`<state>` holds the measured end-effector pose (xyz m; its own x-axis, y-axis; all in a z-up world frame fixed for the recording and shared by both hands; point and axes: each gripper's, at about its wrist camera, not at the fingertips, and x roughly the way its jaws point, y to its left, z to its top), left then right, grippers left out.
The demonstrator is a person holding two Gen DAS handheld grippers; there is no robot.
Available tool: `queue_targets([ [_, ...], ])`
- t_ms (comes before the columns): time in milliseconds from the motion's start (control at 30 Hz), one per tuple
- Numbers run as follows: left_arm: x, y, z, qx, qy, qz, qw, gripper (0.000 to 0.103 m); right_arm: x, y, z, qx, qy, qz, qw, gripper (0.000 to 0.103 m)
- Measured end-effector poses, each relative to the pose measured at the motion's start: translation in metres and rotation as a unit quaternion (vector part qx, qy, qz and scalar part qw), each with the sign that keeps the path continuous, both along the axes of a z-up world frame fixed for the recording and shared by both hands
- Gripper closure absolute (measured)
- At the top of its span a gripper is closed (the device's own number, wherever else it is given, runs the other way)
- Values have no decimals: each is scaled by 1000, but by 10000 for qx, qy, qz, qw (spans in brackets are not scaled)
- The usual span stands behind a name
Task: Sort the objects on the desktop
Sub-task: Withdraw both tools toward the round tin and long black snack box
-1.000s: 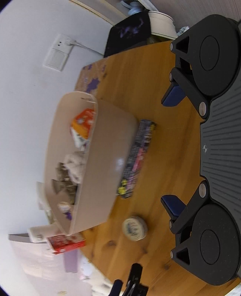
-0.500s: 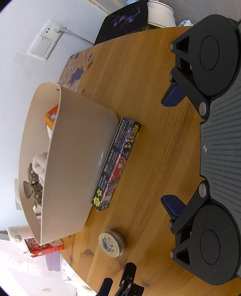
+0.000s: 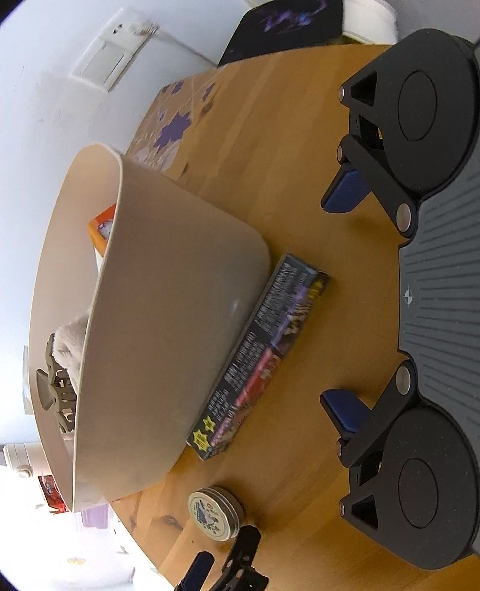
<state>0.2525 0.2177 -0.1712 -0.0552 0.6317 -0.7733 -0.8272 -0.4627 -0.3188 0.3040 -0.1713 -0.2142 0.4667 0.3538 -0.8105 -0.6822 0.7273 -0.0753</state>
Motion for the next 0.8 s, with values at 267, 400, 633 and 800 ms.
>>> queue_targets([
  [267, -3, 19, 7, 69, 246, -249, 9994, 20, 11, 8, -1, 305, 185, 744, 9966, 0],
  [400, -5, 20, 7, 89, 202, -257, 9994, 20, 2, 10, 3, 499, 320, 1053, 9927, 5],
  [633, -11, 7, 4, 79, 240, -206, 9995, 20, -13, 19, 5, 634, 683, 1459, 9849, 15],
  [800, -19, 6, 2, 89, 319, -245, 9992, 20, -18, 32, 5, 524, 499, 1527, 9856, 15],
])
